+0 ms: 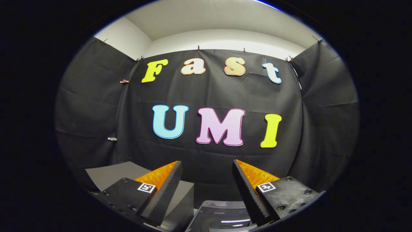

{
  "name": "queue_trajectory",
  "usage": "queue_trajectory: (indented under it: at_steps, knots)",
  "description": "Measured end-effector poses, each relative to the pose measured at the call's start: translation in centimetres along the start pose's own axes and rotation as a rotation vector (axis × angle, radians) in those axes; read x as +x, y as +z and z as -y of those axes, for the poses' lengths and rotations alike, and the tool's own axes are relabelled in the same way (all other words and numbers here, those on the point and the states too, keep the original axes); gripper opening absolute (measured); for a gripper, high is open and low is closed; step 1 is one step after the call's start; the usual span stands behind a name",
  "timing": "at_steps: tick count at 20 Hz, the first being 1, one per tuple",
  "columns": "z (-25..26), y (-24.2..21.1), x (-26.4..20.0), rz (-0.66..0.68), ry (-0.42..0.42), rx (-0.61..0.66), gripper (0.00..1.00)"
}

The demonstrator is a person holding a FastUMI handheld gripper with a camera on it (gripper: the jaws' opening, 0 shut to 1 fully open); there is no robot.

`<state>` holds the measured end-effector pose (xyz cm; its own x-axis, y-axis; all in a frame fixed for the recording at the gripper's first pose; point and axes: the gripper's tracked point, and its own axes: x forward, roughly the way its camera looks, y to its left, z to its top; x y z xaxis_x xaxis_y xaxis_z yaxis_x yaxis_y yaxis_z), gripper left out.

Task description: Put the clothes into the washing machine and then close the washing machine lid.

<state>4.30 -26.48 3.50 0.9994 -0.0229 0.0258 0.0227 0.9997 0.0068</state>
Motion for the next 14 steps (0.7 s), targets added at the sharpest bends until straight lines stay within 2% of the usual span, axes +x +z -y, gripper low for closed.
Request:
queue_trajectory:
  at_steps: [7, 14]
  knots:
    - [-0.3, -0.4, 0.4, -0.007, 0.000, -0.007, 0.99]
    - [-1.4, -1.2, -0.4, -0.013, 0.049, -0.027, 0.99]
